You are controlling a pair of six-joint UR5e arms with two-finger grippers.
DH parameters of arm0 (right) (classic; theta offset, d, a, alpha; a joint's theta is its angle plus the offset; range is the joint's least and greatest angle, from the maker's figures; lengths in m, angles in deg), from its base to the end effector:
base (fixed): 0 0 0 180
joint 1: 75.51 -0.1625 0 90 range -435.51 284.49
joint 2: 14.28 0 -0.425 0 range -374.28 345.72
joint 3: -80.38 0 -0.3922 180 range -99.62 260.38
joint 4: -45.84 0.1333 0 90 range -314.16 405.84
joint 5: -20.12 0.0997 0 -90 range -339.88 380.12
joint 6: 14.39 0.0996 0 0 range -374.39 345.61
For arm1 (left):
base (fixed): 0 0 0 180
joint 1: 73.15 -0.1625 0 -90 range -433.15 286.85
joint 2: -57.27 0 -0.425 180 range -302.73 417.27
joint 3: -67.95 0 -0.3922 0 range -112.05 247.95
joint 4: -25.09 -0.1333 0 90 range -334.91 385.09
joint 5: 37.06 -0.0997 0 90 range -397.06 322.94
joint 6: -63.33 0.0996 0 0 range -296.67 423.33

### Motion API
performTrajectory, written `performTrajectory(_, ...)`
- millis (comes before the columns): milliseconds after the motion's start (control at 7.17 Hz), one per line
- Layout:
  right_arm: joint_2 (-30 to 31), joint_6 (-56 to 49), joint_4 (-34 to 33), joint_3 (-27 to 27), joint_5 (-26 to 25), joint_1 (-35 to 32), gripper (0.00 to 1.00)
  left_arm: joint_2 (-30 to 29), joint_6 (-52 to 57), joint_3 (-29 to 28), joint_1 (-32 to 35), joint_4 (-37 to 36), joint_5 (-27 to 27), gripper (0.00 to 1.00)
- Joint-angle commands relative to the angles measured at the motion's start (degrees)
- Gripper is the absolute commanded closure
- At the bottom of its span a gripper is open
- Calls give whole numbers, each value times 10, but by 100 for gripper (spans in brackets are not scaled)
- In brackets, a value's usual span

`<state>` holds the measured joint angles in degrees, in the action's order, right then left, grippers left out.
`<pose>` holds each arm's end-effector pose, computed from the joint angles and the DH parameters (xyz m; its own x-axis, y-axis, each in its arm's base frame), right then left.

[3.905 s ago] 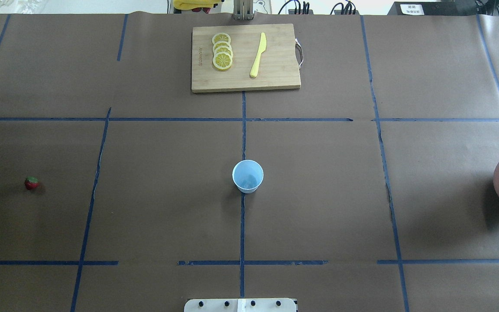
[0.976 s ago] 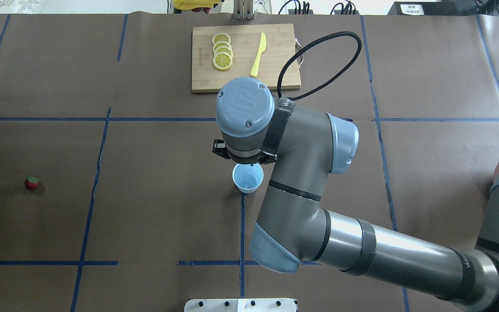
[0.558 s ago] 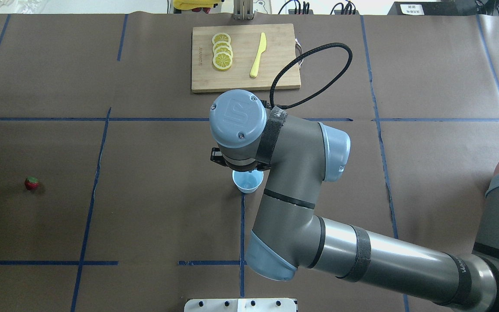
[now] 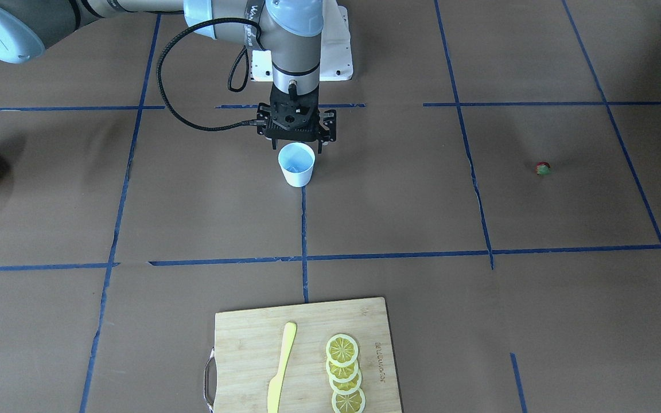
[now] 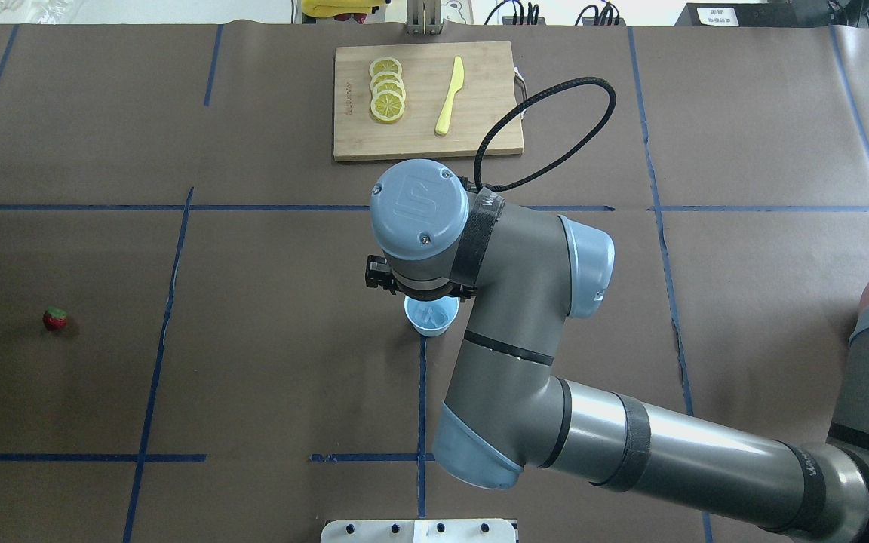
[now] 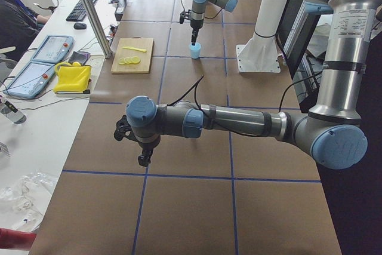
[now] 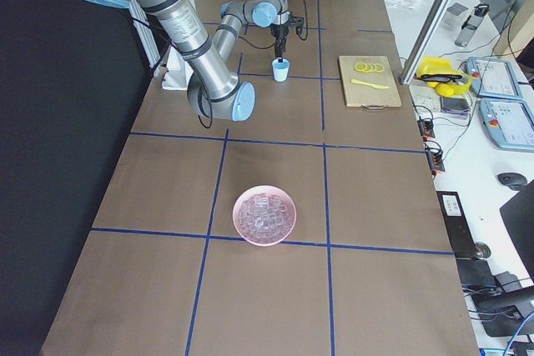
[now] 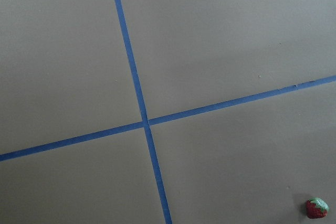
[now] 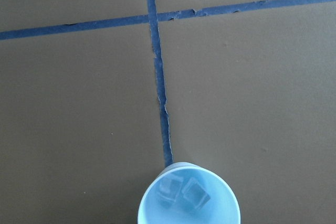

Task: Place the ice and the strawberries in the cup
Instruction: 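Open the right gripper to drop the ice cube into the cup, then move the right gripper back over the pink ice bowl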

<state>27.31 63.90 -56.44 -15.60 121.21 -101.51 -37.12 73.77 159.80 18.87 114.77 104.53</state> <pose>-0.5663 -0.4032 0.1314 0.7167 0.1280 0.6856 -0.1724 0.9850 -0.0036 -0.0738 -0.5257 0.5949 0.6198 0.2380 -0.7478 -0.0785 0.9669 0.2427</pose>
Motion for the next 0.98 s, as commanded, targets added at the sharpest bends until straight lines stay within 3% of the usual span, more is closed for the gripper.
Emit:
performTrajectory(0, 31, -64, 2, -32, 18, -38, 1, 0, 0, 0, 0, 1, 0, 0)
performTrajectory(139, 89, -111, 2, -87, 51, -68, 1, 0, -1, 0, 0, 1, 0, 0)
performTrajectory(418, 235, -232, 9, -208, 69, -125, 1, 0, 0, 0, 0, 1, 0, 0)
performTrajectory(558, 287, -267, 33, -227, 92, -150, 1, 0, 0, 1, 0, 1, 0, 0)
performTrajectory(837, 443, -338, 203, -224, 159, -220, 1, 0, 0, 2, 0, 1, 0, 0)
